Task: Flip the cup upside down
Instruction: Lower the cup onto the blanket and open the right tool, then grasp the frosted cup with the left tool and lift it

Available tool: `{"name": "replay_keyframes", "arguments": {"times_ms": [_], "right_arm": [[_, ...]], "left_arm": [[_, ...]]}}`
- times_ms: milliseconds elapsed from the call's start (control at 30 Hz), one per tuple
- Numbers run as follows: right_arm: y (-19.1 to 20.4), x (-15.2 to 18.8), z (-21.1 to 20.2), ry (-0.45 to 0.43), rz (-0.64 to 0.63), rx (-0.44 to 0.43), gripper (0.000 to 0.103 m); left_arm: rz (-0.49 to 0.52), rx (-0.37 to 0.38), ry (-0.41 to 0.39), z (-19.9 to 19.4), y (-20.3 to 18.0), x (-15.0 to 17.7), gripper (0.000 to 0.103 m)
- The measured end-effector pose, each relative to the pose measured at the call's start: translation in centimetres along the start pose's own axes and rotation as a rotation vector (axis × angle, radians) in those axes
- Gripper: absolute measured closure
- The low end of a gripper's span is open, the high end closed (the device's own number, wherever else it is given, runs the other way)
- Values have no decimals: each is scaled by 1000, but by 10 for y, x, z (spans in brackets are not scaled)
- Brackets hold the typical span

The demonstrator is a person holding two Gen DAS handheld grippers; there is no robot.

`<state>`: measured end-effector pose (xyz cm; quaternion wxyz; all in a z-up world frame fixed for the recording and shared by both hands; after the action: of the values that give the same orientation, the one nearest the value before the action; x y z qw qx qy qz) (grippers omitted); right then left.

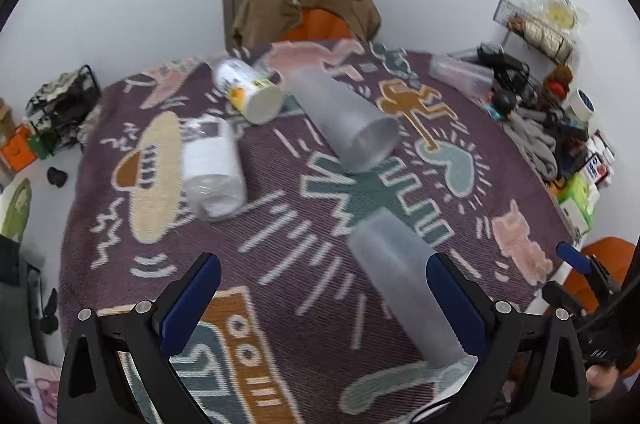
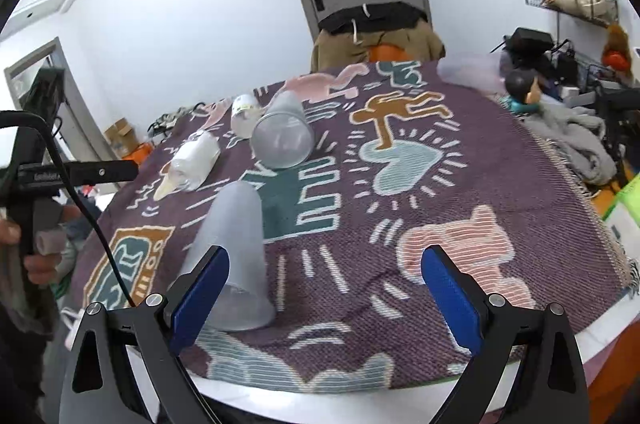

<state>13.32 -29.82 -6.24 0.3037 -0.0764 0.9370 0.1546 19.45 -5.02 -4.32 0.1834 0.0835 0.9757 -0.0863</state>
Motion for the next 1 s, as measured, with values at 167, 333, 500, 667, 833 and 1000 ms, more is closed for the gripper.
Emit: {"name": "replay_keyframes", "arguments": {"times_ms": [167, 333, 500, 667, 833, 1000], "right_arm": [[-9, 8, -2, -42, -13, 63, 6], [-27, 19, 1, -61, 11, 96, 6], [-47, 26, 5, -62, 58, 105, 6], [-61, 27, 7, -66, 99, 107, 6], [-66, 29, 10, -59, 121, 89, 6], [-68, 30, 13, -50, 138, 71, 6]], "left_arm": [[-20, 12, 77, 16, -15, -6, 0], [-24, 27, 145, 34, -29, -10, 0], [-26, 14, 196, 50, -37, -15, 0], [-53, 13, 250, 71, -42, -19, 5], [-82, 36, 283, 88, -50, -23, 9], [-132, 45, 343, 108, -52, -24, 20]]}}
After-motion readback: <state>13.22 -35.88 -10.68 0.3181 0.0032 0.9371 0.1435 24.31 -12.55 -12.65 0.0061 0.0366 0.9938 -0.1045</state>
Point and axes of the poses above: each gripper's, at about its wrist camera, not at the fingertips, and z roughly the way its jaws point, y to its left, x to its underside, the point moved 6 cm from there along z, roughly the way its jaws point, and after that the axes turned 12 degrees about y, right-handed, at the moved point
